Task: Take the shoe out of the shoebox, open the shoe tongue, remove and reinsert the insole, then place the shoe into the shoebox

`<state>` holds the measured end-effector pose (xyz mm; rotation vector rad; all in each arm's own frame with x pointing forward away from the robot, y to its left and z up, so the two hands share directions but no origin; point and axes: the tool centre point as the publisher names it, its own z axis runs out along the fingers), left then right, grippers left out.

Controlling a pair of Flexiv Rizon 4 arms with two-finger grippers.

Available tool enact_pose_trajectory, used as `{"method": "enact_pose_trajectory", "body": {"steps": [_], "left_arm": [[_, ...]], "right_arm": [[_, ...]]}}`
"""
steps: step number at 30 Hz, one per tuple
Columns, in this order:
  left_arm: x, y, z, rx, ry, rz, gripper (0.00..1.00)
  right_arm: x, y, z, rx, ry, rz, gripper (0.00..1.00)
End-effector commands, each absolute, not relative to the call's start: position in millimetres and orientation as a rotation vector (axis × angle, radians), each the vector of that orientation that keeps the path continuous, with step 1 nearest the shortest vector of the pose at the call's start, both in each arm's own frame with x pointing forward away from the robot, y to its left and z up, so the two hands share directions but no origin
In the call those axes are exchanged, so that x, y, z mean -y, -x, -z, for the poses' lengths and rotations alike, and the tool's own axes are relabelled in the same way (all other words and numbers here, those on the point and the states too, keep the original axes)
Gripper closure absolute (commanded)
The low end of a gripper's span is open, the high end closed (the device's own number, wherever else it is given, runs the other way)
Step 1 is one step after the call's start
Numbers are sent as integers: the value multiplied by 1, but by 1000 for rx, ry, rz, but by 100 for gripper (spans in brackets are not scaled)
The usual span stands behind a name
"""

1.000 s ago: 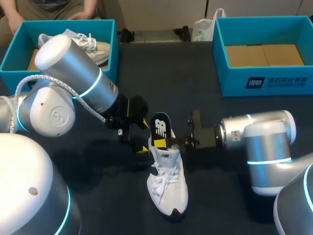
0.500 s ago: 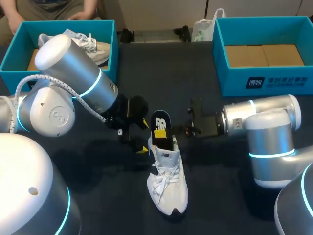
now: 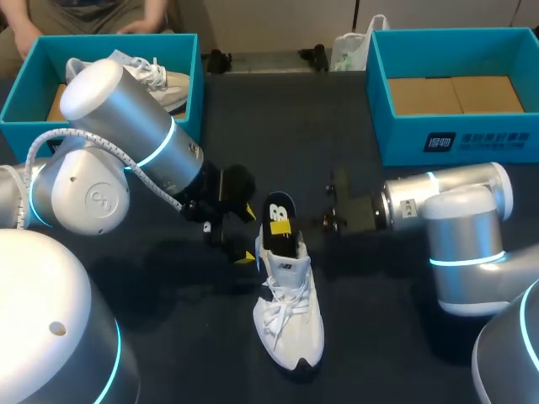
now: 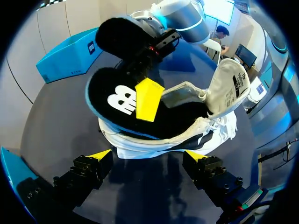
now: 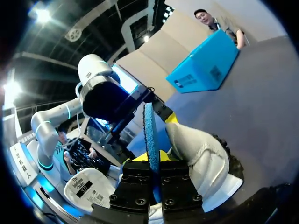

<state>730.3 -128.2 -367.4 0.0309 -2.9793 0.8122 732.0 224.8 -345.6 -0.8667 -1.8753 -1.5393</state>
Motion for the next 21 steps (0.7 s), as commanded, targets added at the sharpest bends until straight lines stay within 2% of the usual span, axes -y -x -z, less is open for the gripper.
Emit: {"method": "enact_pose_trajectory", "body": {"steps": [1,10,11,12,15,21], "left_arm": [[129,-730,368,2979,-30,-812,0],[129,-730,368,2979,-30,-812,0],[129,-730,368,2979,-30,-812,0],[129,-730,368,2979,-30,-812,0],[129,-730,368,2979,-30,-812,0],[129,-730,368,2979,-30,-812,0]], "right_arm": [[-228,-718,362,1852,896,1526,100],[-232,-702,368,1837,945,1493,100],[-232,-703,366,1843,942,1504,91],[-232,-704,363,1850,936,1512,77],[-232,-706,354,1882,914,1534,56],[-232,-711,335,1960,874,1554,60]]}}
